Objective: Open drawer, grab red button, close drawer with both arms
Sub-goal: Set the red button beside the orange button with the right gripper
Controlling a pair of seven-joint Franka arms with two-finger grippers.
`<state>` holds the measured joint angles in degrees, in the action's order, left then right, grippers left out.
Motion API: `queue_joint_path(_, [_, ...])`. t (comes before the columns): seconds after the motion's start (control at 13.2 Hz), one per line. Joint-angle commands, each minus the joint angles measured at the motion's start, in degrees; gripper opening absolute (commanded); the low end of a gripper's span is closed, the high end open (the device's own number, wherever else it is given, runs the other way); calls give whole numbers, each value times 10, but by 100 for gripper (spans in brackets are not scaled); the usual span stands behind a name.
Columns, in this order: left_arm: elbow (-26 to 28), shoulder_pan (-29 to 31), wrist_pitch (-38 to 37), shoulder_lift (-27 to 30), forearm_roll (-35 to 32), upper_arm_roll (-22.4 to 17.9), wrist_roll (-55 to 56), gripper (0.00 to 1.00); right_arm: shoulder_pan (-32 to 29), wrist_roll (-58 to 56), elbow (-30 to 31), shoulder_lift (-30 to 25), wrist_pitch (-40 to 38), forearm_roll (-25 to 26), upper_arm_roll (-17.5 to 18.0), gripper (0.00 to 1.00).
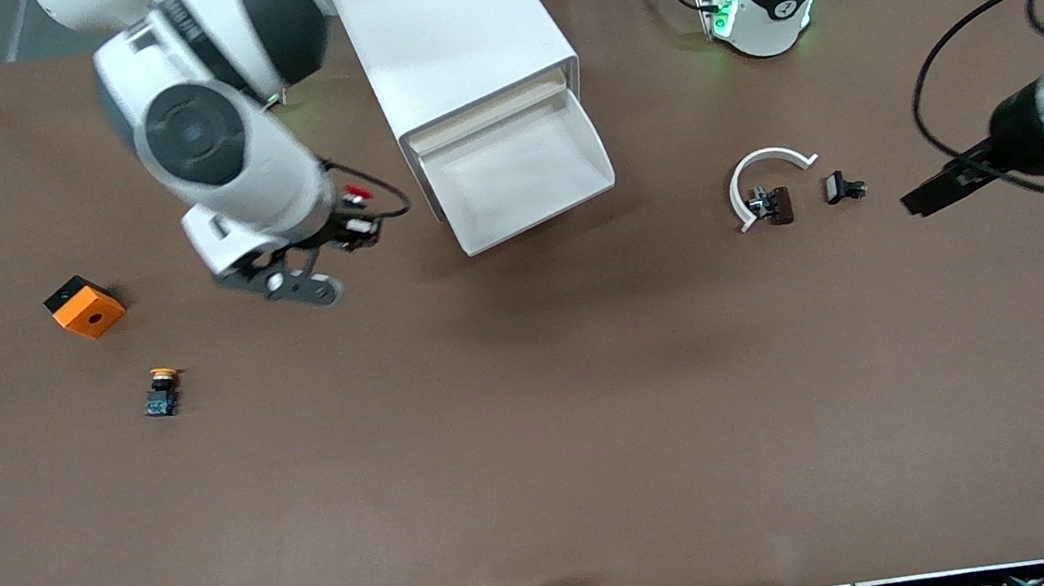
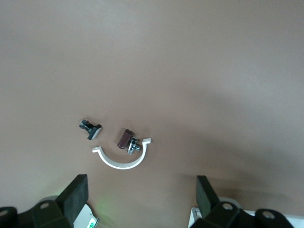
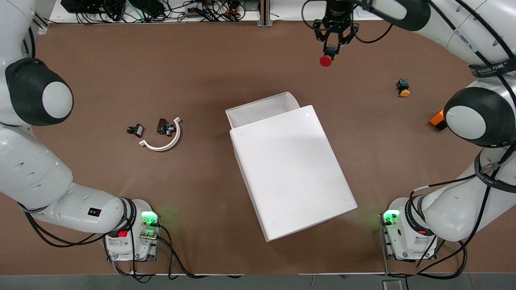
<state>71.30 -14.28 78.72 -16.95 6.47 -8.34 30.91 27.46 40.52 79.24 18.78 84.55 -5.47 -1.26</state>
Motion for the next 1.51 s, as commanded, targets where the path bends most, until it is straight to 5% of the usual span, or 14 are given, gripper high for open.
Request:
queue_joint_path(0.0, [-2,-20,36,-35,-15,21,-15,100,-66,-132,46,-9,32,19,10,22])
queue_joint_path(0.53, [7,-79,119,-97,-47,23,-23,100,-164,-287,201,-2,279,77,10,22])
queue_joint_path(0.98, [13,-129,179,-156,-37,34,-14,100,-224,-336,216,67,393,124,9,22])
queue_joint_path(1.44, [147,-176,308,-130,-15,60,19,100,-253,-402,224,126,446,165,10,21])
